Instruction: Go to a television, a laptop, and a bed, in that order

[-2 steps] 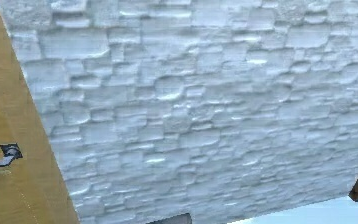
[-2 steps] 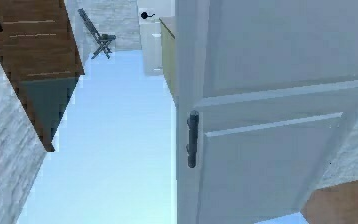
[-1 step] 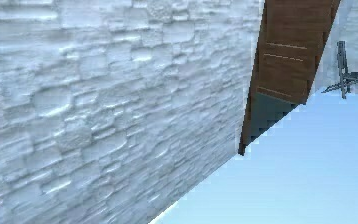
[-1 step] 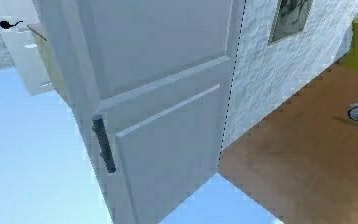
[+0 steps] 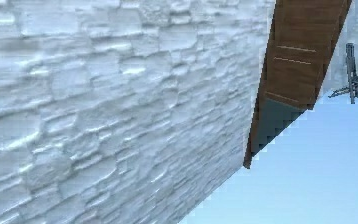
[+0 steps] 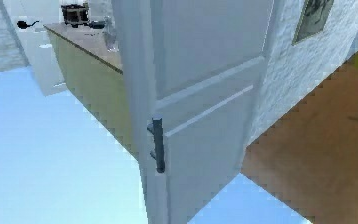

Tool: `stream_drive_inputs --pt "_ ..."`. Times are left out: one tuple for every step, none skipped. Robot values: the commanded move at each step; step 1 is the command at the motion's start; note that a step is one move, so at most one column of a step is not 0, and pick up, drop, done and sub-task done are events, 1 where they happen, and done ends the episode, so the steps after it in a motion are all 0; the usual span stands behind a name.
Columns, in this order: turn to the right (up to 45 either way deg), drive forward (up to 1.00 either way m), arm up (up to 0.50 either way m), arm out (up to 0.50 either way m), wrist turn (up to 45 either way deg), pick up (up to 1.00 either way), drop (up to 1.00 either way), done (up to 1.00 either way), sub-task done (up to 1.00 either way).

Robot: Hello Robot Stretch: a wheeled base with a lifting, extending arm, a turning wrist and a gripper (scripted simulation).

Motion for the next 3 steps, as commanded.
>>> stream_drive_inputs --pt "-15.0 0.0 0.0 0.0 0.0 0.0 0.0 0.0 0.0" --pt "0.0 0.3 0.0 0.0 0.0 0.0 0.0 0.0 0.0" --pt "45.0 0.0 0.0 0.0 0.0 0.0 0.0 0.0 0.0"
